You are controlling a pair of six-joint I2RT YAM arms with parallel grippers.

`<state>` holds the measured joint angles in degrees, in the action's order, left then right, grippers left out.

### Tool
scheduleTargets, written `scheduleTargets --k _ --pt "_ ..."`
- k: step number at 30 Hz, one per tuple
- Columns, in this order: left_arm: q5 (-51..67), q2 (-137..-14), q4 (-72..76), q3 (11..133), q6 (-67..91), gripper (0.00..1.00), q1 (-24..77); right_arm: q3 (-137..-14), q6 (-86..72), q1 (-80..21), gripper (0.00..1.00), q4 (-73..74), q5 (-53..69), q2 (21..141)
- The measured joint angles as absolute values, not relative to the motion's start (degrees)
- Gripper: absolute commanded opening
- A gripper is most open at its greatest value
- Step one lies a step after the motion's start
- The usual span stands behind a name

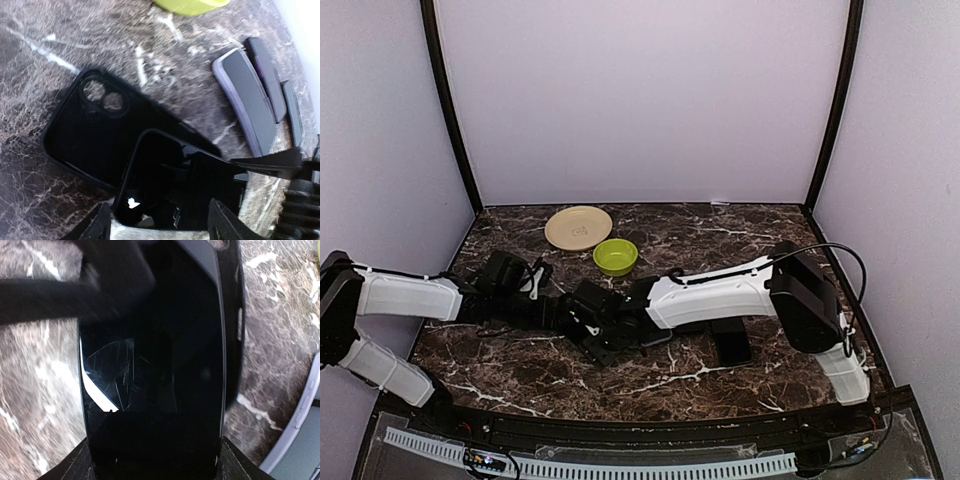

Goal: Put the phone into the phone case

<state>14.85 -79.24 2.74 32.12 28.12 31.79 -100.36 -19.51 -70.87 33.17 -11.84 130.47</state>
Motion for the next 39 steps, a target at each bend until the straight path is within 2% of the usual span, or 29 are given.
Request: scheduleTargets --k 6,10,14,18,23,29,33,35,36,38,39 --pt "15.70 -73.21 0.32 32.03 26.41 0.78 32.01 -89.91 -14.22 -70.48 0.53 29.71 -11.40 123.85" --pt "17.80 -72.14 -2.26 32.69 24.16 0.75 32.03 -80.73 -9.17 -70.59 0.52 25.98 -10.98 117.91" --pt "22.48 -73.41 -7.22 36.32 21.85 0.72 32.03 -68.75 -2.72 -71.59 0.43 19.49 -11.70 109.84" --pt "29.89 -73.58 -7.49 39.27 19.94 0.69 32.36 -58.81 5.45 -73.38 0.38 12.97 -17.19 101.75" --pt "34.52 -71.85 -6.90 39.72 17.89 0.77 36.01 -53.80 15.25 -74.41 0.34 3.33 -24.49 96.33" --pt "37.56 -68.05 -3.79 39.72 16.53 0.77 39.05 -51.22 28.01 -76.29 0.34 -7.11 -32.49 93.95" --pt "36.86 -69.52 -3.57 40.29 15.35 0.67 40.49 -51.13 34.72 -77.17 0.33 -10.20 -34.54 93.34" --pt "36.34 -70.39 -3.62 40.88 14.70 0.56 40.93 -51.13 37.47 -77.45 0.33 -11.29 -34.98 92.71" --pt "36.01 -70.67 -3.60 41.19 14.17 0.46 41.12 -51.13 38.54 -77.62 0.33 -11.64 -35.09 92.29" --pt "35.90 -70.70 -3.46 41.34 13.87 0.33 41.15 -51.13 40.32 -77.95 0.33 -12.27 -35.22 91.53" --pt "35.94 -70.70 -3.33 41.39 13.54 0.30 41.17 -51.13 41.21 -78.08 0.32 -12.49 -35.31 91.20"
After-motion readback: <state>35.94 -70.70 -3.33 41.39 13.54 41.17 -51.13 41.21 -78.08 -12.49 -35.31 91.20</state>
